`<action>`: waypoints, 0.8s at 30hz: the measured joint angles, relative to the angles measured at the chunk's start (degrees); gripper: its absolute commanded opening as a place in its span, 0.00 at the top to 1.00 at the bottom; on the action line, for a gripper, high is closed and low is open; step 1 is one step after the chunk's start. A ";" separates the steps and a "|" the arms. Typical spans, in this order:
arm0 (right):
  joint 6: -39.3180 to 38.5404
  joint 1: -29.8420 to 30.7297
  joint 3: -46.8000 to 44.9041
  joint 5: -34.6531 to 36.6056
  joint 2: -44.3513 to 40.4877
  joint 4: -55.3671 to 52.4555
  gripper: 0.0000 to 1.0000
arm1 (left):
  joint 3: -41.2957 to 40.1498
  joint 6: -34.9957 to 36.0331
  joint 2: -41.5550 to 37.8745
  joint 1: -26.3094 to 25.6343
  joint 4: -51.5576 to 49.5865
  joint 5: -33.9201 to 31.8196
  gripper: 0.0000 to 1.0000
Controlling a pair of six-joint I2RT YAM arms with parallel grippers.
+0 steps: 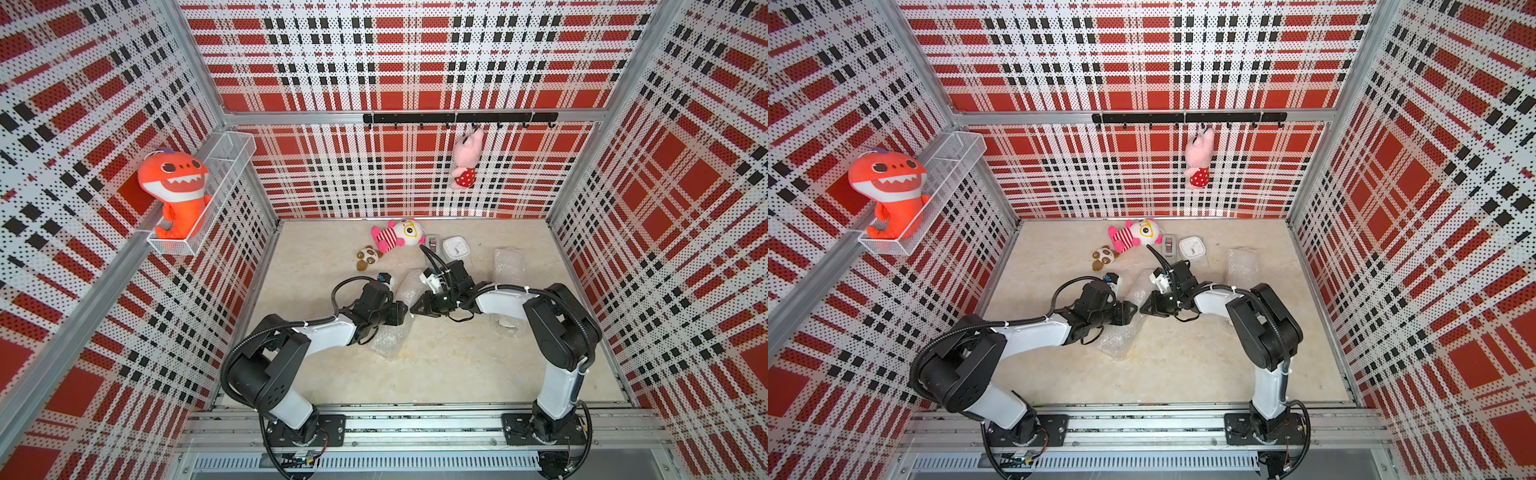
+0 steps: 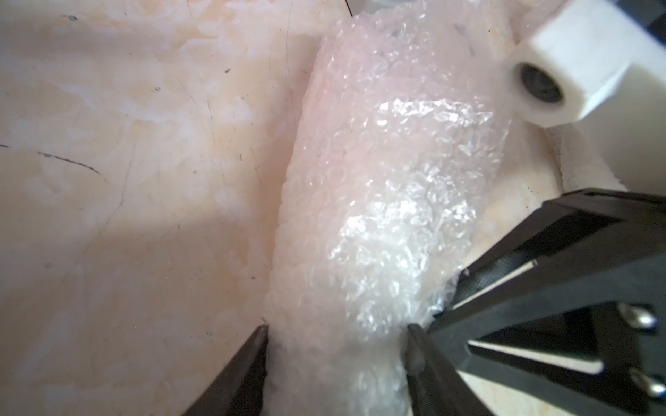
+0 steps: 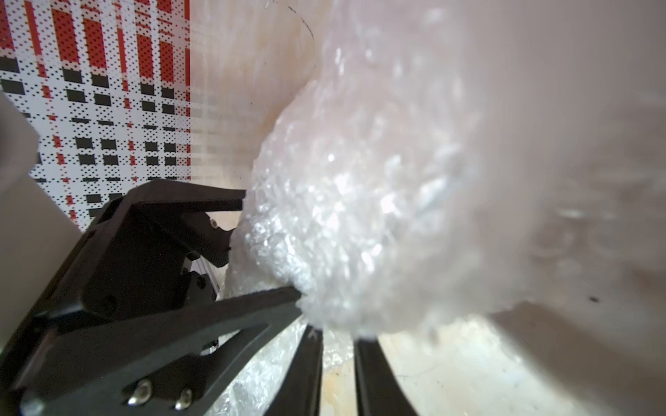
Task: Wrap vases in bubble wrap
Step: Stick the tape on the bubble wrap.
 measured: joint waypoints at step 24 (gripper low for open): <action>-5.81 3.48 6.56 7.78 2.27 -8.68 0.99 | 0.00 -0.20 0.15 -0.31 0.57 -0.52 0.43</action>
